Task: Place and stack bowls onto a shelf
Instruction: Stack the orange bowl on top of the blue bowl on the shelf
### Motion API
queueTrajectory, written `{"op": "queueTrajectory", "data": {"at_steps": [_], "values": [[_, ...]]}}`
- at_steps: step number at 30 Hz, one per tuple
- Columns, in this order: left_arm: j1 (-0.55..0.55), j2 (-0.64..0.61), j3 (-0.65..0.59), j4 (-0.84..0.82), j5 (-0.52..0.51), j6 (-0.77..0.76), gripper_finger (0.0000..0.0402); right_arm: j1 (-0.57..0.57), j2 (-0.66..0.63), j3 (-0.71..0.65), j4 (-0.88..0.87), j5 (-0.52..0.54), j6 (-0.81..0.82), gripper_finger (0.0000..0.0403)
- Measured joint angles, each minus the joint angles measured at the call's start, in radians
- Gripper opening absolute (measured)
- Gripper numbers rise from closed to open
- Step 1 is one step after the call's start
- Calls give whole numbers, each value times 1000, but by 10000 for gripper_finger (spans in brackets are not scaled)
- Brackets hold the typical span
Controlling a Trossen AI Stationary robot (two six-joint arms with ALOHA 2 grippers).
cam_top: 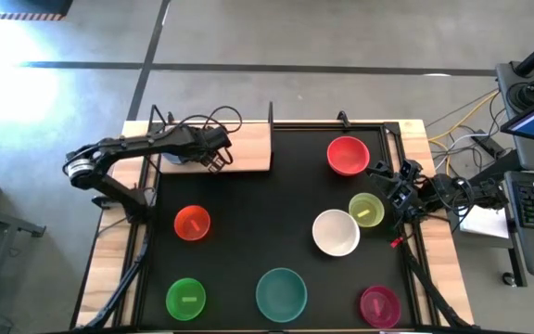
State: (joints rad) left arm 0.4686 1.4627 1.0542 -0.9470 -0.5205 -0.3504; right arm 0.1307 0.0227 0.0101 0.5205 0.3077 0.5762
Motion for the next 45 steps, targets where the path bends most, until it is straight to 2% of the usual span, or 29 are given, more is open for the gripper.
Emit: {"op": "queueTrajectory", "data": {"at_steps": [11,18,21,25,28,35,45], "values": [[-47,-179,32,21,-19,0,130,0,0,0,0,0,0,171],[-173,-248,32,148,-20,25,130,0,0,0,0,0,0,171],[-258,-244,31,189,-20,30,129,0,0,0,0,-8,32,171],[-378,-217,31,250,-19,62,129,0,0,0,0,-126,258,171],[-461,-195,30,266,-18,63,129,0,0,0,0,-151,347,171],[-611,-155,30,289,-19,19,129,0,0,0,0,-151,320,171],[-742,-66,30,534,-21,21,129,0,0,0,1,-147,277,171]]}}
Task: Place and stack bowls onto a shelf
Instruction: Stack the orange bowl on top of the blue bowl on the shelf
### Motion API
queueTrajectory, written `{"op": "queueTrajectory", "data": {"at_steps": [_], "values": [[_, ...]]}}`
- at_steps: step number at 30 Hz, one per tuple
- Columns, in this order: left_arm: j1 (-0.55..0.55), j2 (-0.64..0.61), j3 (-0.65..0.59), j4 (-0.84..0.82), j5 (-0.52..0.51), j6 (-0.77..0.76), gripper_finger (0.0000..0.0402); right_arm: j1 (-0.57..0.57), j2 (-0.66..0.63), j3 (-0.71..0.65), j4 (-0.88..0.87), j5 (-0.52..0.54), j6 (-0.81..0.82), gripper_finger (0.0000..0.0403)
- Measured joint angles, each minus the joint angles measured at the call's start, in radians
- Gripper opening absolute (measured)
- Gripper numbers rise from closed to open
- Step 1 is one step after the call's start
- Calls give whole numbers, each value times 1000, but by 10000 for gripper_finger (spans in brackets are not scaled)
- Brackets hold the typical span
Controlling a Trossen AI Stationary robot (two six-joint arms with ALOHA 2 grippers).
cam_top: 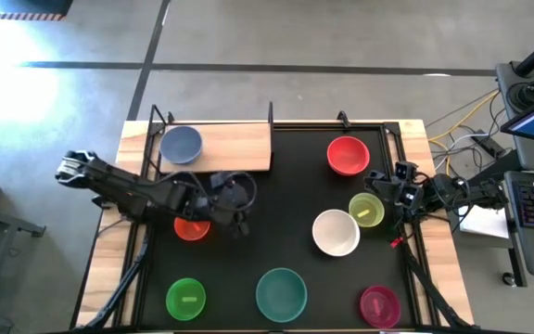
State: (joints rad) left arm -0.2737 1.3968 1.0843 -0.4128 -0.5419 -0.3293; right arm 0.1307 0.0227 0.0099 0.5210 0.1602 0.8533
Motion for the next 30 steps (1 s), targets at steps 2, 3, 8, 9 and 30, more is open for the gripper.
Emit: {"op": "queueTrajectory", "data": {"at_steps": [2,3,8,9,30], "values": [[-26,25,0,31,0,-5,129,0,0,0,6,45,0,171],[-40,39,0,37,1,-15,129,0,0,0,9,71,-1,171],[-88,100,0,96,2,-43,129,0,0,0,8,164,-1,171],[-91,112,0,120,2,-42,129,0,0,0,8,181,-1,171],[-89,144,0,372,2,-18,129,-3,5,4,-235,233,-379,171]]}}
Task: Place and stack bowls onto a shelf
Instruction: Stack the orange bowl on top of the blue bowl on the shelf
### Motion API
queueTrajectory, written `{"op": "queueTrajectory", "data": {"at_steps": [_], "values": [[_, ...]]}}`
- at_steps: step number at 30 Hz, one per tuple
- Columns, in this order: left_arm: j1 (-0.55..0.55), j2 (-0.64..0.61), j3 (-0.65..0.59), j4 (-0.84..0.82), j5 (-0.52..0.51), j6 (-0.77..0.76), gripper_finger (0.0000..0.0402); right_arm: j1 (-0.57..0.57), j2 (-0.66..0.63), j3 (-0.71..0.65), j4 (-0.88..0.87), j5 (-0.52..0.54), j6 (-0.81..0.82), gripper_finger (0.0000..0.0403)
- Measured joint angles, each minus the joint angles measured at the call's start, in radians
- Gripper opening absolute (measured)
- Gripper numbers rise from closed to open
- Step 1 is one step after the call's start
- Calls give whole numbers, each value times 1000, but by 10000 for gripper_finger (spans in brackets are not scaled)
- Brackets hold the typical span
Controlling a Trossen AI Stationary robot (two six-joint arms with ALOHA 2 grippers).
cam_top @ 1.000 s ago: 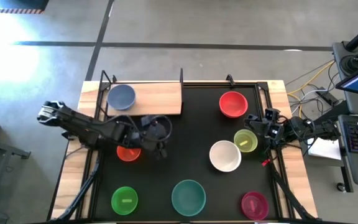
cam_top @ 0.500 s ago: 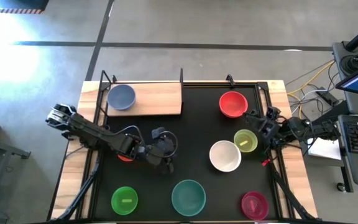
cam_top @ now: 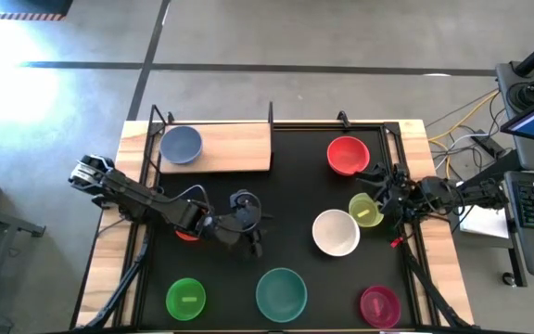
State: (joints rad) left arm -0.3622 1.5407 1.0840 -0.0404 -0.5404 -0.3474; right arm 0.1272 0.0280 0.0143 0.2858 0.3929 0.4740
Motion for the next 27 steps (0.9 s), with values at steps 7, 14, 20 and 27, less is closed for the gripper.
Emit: {"op": "queueTrajectory", "data": {"at_steps": [7,14,20,27], "values": [[0,-1,0,31,-1,-2,130,-4,12,100,-346,181,68,171],[0,-5,0,58,0,23,130,-19,110,176,-611,258,260,171],[0,-10,0,57,1,37,130,-32,244,219,-617,262,327,171],[0,-25,0,65,-1,97,130,-67,434,320,-596,265,240,171]]}}
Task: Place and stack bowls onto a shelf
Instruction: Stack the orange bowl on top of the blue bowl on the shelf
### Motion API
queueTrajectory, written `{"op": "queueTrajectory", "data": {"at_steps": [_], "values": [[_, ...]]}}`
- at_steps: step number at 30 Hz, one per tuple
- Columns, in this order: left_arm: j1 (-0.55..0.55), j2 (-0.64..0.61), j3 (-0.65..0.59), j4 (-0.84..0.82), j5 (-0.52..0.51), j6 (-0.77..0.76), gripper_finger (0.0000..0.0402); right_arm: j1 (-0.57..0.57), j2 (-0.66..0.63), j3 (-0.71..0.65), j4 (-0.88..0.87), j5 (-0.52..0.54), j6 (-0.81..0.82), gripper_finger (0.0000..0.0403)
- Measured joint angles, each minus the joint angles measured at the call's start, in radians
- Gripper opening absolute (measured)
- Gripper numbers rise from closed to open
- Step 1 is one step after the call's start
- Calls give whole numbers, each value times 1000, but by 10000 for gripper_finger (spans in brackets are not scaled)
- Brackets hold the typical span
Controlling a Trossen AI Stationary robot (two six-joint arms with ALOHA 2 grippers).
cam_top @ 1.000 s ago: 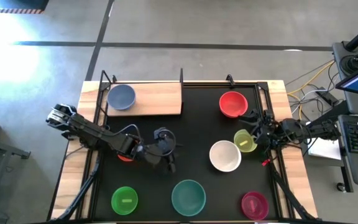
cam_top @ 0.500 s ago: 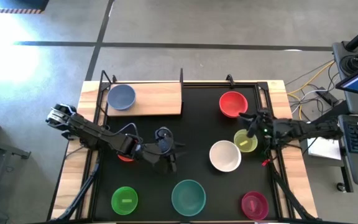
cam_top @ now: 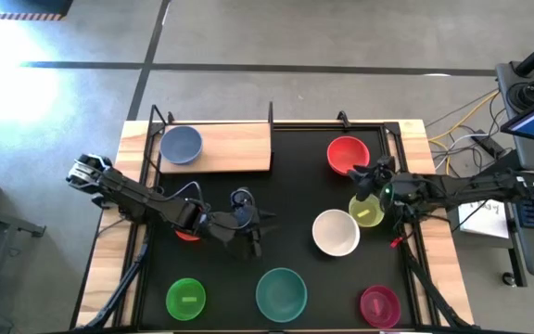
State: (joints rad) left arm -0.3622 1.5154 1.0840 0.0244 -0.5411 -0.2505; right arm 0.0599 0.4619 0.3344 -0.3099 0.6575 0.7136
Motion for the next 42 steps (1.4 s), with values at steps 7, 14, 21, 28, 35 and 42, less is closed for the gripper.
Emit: {"op": "queueTrajectory", "data": {"at_steps": [7,14,21,28,35,42], "values": [[0,-13,0,-23,0,21,130,-87,163,100,-113,-65,-14,171],[0,-13,0,-25,-1,79,130,-178,258,144,-118,-269,-79,171],[2,-13,0,-27,-1,85,130,-271,310,161,-131,-289,-124,171],[3,-13,0,-28,-1,86,130,-349,387,185,-130,-398,-154,171],[4,-13,0,-29,-1,86,130,-403,489,215,-126,-397,-221,171],[4,-13,0,-51,-2,86,130,-434,577,219,-96,-396,-254,171]]}}
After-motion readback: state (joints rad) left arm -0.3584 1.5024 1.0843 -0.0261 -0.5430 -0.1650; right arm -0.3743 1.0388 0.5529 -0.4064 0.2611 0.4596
